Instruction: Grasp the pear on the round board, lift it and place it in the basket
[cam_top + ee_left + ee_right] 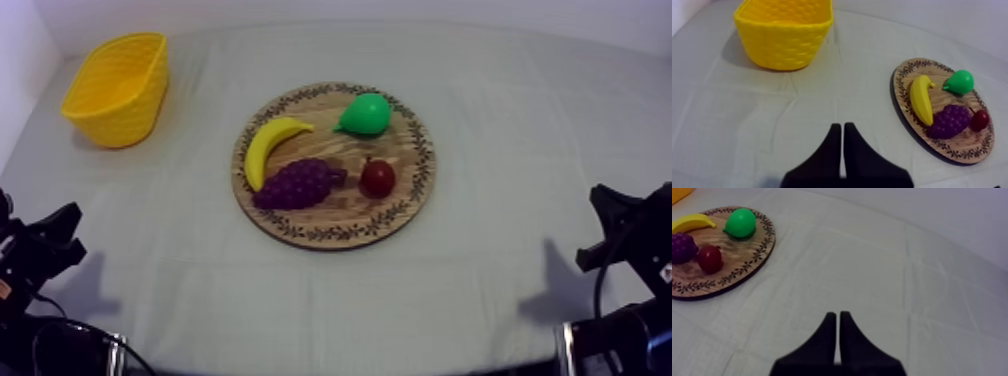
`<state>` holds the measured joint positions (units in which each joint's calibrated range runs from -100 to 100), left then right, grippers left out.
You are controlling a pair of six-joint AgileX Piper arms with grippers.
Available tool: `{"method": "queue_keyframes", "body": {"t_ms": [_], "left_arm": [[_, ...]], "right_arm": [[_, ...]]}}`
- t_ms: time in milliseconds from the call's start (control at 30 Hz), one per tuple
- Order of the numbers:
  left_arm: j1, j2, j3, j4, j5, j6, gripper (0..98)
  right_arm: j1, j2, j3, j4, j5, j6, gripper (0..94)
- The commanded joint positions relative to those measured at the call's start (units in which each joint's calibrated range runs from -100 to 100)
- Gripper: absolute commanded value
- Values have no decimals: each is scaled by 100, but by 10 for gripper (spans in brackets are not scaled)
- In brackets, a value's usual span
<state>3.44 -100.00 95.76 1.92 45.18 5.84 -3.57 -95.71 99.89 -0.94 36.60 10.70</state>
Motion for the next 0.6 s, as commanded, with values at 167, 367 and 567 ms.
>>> {"method": "queue_keyframes", "body": {"t_ms": [167,367,567], "left_arm": [[-1,0,0,1,2,1,1],[-1,0,0,1,2,2,1],[5,0,0,2,7,-19,0]], "right_arm": [[-2,-4,0,-1,1,-4,4],[-2,-4,0,-1,1,-2,4],[-2,-4,0,-1,1,-2,4]]}}
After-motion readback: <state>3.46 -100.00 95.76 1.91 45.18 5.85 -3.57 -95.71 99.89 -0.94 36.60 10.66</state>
